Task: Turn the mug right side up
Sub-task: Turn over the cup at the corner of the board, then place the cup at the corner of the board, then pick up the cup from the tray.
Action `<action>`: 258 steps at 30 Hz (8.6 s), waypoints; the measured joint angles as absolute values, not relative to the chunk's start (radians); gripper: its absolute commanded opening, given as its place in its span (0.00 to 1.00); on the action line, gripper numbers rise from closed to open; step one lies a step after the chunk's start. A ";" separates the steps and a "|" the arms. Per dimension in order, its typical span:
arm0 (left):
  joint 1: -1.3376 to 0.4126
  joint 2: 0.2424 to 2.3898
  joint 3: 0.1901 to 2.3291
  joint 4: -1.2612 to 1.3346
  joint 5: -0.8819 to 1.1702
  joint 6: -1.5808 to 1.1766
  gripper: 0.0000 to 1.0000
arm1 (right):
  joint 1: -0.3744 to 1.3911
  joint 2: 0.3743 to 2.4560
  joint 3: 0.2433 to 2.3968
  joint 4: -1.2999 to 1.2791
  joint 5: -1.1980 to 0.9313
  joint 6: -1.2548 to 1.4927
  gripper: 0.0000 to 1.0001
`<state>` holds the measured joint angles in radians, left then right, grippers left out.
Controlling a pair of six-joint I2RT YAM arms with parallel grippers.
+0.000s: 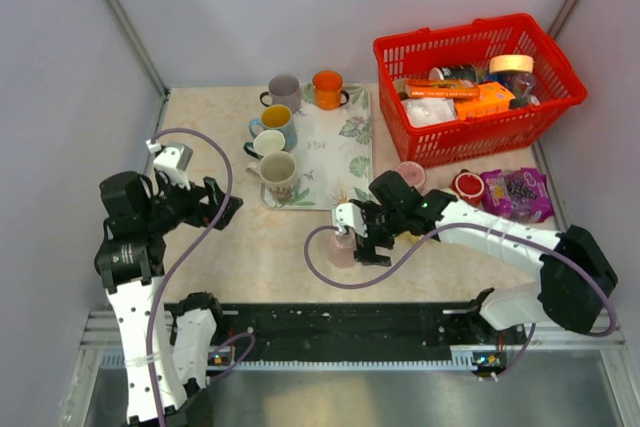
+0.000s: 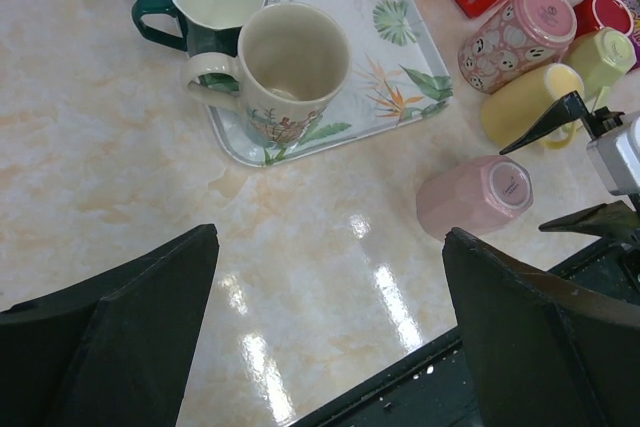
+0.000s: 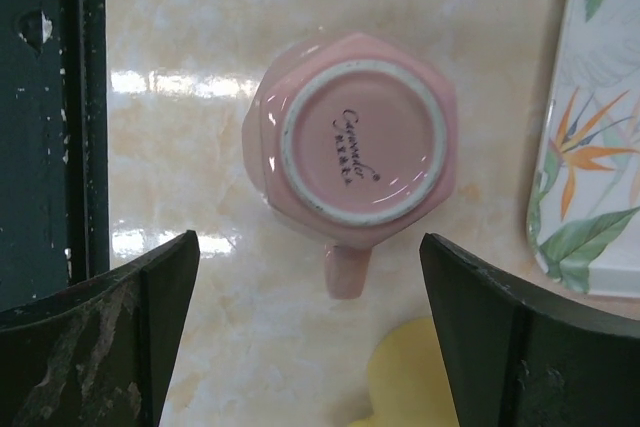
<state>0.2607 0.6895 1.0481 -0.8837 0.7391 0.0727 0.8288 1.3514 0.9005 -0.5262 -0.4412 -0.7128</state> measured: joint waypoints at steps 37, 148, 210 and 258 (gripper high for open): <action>0.265 0.595 1.107 -0.705 1.052 0.879 0.99 | 0.635 1.588 1.475 -0.595 -0.796 -0.201 0.00; 0.111 0.728 1.011 -0.852 0.126 -0.102 0.72 | 0.999 1.870 1.525 -0.595 -0.443 -0.455 0.66; 0.339 0.937 1.081 -0.816 0.582 -0.076 0.59 | 0.498 2.439 2.274 -0.617 -0.360 -0.619 0.00; 0.401 0.868 1.003 -0.731 0.736 -0.108 0.58 | 0.516 1.905 1.765 -0.405 -0.441 -0.480 0.69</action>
